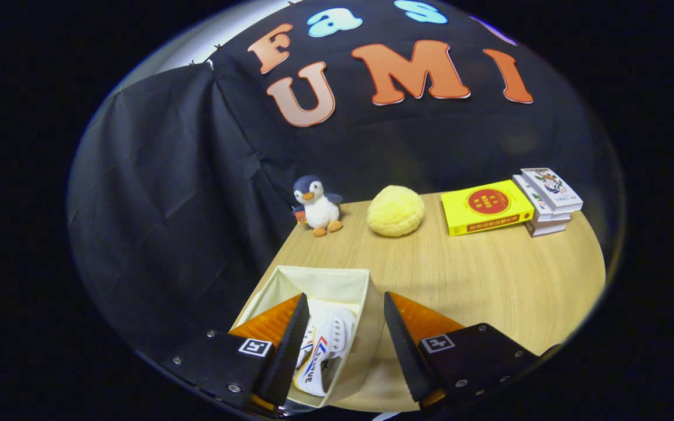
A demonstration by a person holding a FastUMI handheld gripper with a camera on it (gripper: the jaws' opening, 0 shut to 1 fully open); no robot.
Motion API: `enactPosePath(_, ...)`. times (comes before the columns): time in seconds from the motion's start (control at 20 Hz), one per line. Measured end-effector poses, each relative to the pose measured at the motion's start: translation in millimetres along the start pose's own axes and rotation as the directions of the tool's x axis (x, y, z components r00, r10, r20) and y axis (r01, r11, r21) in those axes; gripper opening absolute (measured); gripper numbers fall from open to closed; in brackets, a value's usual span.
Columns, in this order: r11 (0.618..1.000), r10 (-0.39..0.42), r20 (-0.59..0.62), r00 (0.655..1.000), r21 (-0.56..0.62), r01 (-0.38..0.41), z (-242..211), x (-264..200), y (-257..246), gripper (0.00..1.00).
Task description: Open the storage box then place both shoes into the box .Put the left shoe in first, then the right shoe, with the right side of both shoes facing outward in a uniform manner.
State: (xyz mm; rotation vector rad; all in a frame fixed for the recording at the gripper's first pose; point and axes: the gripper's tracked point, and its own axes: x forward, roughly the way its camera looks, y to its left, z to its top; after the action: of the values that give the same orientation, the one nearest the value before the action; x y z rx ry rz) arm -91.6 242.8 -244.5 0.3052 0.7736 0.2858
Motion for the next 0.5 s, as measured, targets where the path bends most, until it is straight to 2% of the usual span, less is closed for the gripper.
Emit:
enactPosePath(0.15,0.999,-0.023,0.115,0.993,-0.044,0.028,38.0,-17.1,-34.6,0.85)
enactPosePath(0.5,0.989,-0.098,0.307,0.947,-0.075,0.127,99.4,-62.6,-116.0,0.87)
